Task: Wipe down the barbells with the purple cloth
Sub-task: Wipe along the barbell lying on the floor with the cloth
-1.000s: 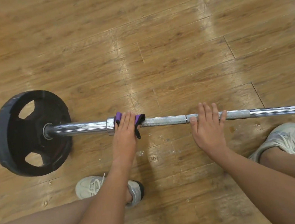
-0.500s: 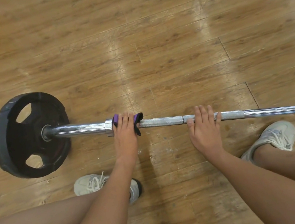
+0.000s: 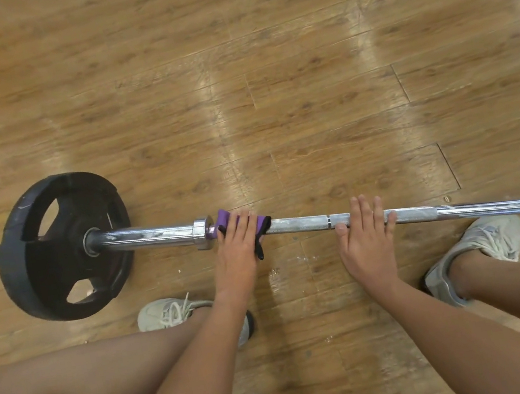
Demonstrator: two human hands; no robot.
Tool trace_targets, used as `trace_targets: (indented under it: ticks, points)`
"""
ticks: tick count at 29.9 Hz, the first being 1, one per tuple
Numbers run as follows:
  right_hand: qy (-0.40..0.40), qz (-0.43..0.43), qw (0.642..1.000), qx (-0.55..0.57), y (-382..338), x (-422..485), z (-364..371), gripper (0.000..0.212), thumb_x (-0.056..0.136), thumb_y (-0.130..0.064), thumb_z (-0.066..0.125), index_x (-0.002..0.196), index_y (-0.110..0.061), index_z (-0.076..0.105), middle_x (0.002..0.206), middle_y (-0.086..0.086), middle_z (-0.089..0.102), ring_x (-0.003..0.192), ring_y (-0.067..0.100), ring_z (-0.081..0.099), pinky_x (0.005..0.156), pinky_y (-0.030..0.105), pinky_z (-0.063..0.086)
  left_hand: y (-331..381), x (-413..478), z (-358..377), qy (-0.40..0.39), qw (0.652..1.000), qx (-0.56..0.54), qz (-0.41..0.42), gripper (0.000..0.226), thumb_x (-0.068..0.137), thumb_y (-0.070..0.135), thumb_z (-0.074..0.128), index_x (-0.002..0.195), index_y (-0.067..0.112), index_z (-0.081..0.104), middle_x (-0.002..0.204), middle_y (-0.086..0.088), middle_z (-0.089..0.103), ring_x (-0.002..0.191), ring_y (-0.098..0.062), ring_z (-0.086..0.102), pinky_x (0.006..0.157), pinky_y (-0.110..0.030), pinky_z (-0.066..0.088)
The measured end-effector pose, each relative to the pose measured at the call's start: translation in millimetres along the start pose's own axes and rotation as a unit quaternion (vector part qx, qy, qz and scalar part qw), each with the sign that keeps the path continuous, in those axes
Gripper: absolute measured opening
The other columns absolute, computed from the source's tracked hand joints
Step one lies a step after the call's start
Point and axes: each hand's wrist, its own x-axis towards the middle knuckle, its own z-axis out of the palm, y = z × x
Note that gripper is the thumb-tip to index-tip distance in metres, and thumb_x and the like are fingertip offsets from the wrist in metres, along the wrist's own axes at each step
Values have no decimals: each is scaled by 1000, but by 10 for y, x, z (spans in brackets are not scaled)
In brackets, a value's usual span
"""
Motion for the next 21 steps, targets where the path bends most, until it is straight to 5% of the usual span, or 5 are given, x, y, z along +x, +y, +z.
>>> trace_targets:
  ticks: [4,10,14,21]
  points:
    - [7,2,1000,-5,3,-123,2,64,105,-44,27,156,-6,32,162,14,32,154,34,14,124,55,4,-8,-65,38,9,1000,-13,-5,67,99,6,58,158,17,30,165,1,26,154,-18,14,123,-45,6]
    - [6,5,1000,-4,28,-303,9,63,106,-41,31,158,-7,27,164,12,28,155,32,10,125,50,-3,-1,-87,-44,64,988,-77,-121,60,99,-1,52,155,16,38,161,0,35,153,-16,21,127,-45,12]
    - [14,7,1000,-8,28,-411,37,63,105,-40,32,158,-7,27,164,13,28,155,33,11,124,54,4,221,-298,22,31,993,-66,-90,59,104,12,47,159,20,27,166,6,19,155,-14,8,122,-38,-7]
    - [5,14,1000,-1,41,-565,54,64,105,-41,31,158,-5,25,164,14,25,155,34,9,124,56,5,29,-449,126,46,993,-63,-85,68,98,2,54,158,19,28,166,6,20,153,-9,4,125,-39,3]
